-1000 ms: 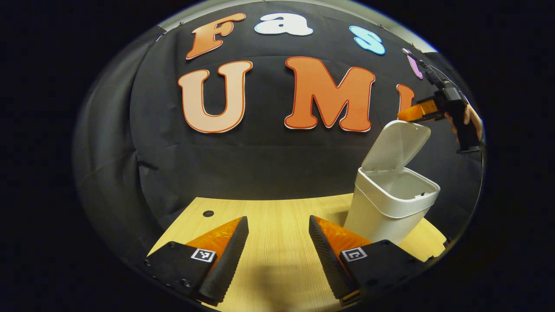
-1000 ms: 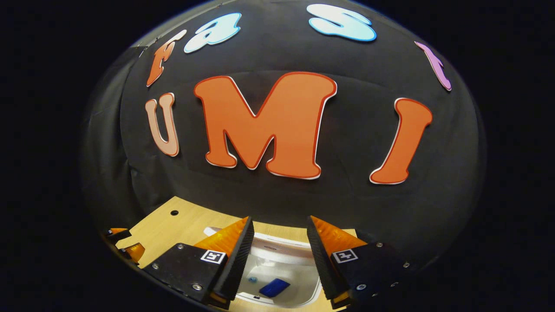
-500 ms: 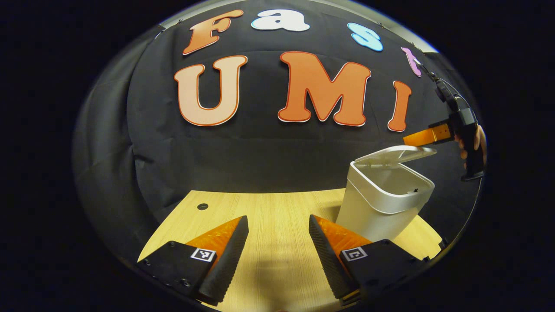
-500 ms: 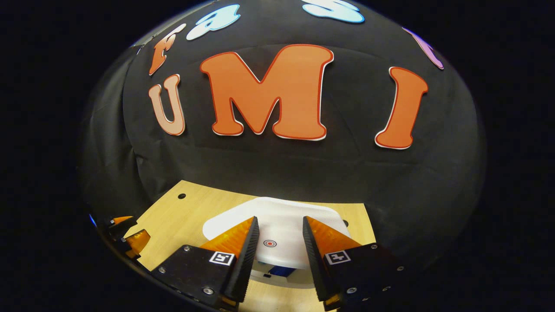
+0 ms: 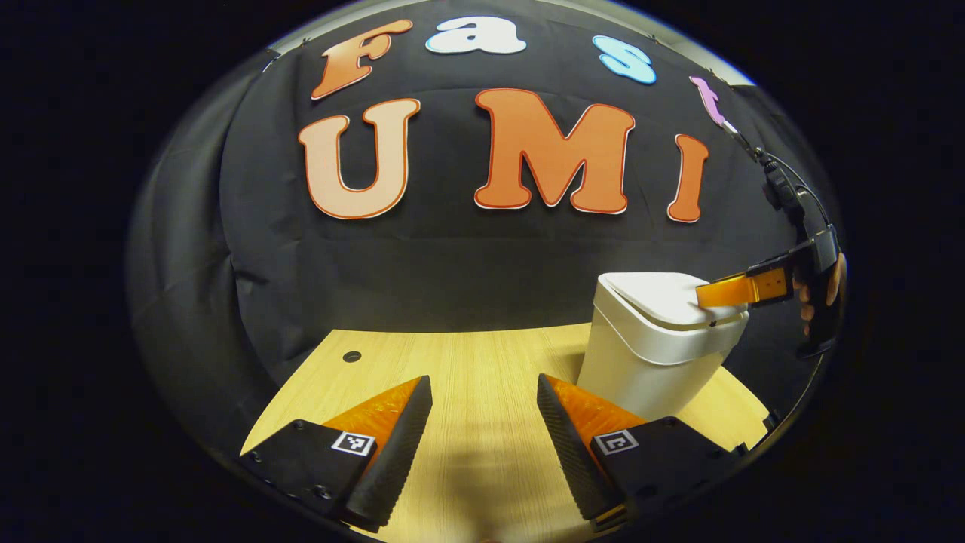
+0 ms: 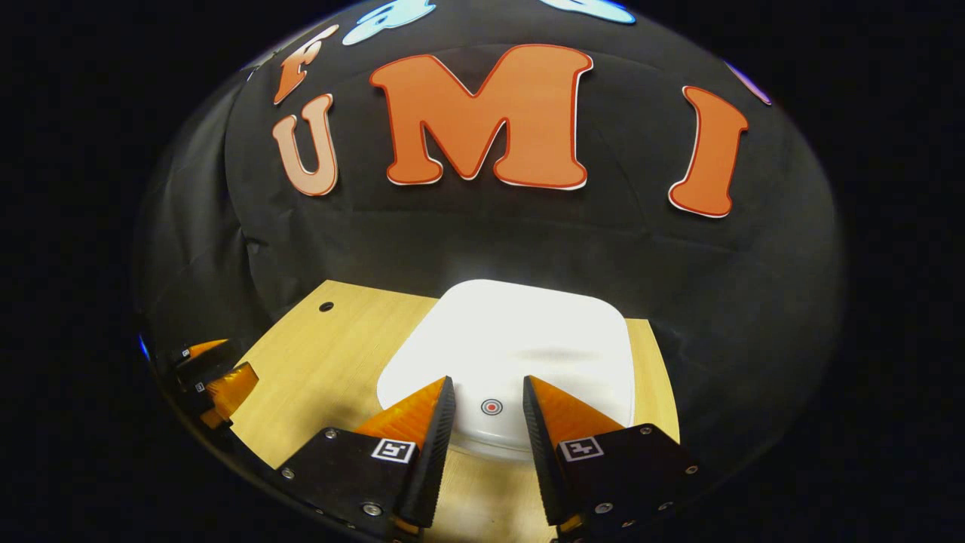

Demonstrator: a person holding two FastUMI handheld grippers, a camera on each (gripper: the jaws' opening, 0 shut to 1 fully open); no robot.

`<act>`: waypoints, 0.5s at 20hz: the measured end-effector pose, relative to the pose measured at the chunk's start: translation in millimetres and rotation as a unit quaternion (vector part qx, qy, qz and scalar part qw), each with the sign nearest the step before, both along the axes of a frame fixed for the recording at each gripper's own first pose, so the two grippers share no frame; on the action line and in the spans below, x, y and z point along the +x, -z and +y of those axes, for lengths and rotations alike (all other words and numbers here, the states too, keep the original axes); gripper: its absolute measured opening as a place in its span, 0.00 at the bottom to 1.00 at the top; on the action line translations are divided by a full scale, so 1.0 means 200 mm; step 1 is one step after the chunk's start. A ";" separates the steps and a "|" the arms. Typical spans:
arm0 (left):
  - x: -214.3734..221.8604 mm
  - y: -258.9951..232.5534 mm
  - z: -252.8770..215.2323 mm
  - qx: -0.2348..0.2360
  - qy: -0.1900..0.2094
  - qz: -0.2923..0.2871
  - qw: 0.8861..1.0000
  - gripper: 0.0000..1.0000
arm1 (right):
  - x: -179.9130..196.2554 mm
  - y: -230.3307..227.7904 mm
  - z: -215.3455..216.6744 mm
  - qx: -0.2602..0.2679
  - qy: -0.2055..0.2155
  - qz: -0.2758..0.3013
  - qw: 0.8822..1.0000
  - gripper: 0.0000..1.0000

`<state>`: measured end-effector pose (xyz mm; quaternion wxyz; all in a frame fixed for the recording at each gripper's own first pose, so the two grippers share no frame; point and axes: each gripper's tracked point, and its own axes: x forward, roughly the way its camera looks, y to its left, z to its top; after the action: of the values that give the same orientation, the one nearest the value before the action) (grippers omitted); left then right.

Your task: Press the lid of the desktop garbage bin to open it, pick up the crumpled paper on the desktop and throw it into the bin, then pick up the pop can on the desktop and drop it into the bin, and finally close the garbage bin lid.

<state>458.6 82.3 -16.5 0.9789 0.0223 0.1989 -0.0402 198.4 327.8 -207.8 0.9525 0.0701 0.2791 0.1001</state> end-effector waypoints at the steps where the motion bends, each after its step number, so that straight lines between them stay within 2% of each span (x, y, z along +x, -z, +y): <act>1: -0.01 0.00 0.00 0.001 0.000 -0.001 1.000 0.89 | 0.00 0.00 0.00 0.000 -0.001 -0.003 1.000 0.55; 2: -0.01 0.00 0.00 0.003 -0.002 0.000 1.000 0.89 | 0.00 0.00 0.01 0.000 0.000 -0.005 1.000 0.55; 3: -0.02 0.01 0.00 0.005 -0.005 0.003 1.000 0.90 | -0.01 0.01 0.01 -0.001 0.000 -0.001 1.000 0.51; 4: -0.02 0.02 0.00 0.005 -0.008 0.006 1.000 0.90 | -0.01 0.02 0.01 -0.003 -0.001 0.003 1.000 0.55; 6: -0.03 0.02 -0.01 0.007 -0.013 0.009 1.000 0.89 | -0.01 0.02 0.01 0.002 0.008 0.002 1.000 0.54; 10: -0.05 0.03 -0.02 0.011 -0.022 0.011 1.000 0.90 | -0.03 0.04 0.04 0.021 0.009 0.015 1.000 0.32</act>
<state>447.9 78.2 -23.4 0.9770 0.0279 0.2107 -0.0166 192.4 334.9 -216.1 0.9474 0.0936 0.2906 0.0964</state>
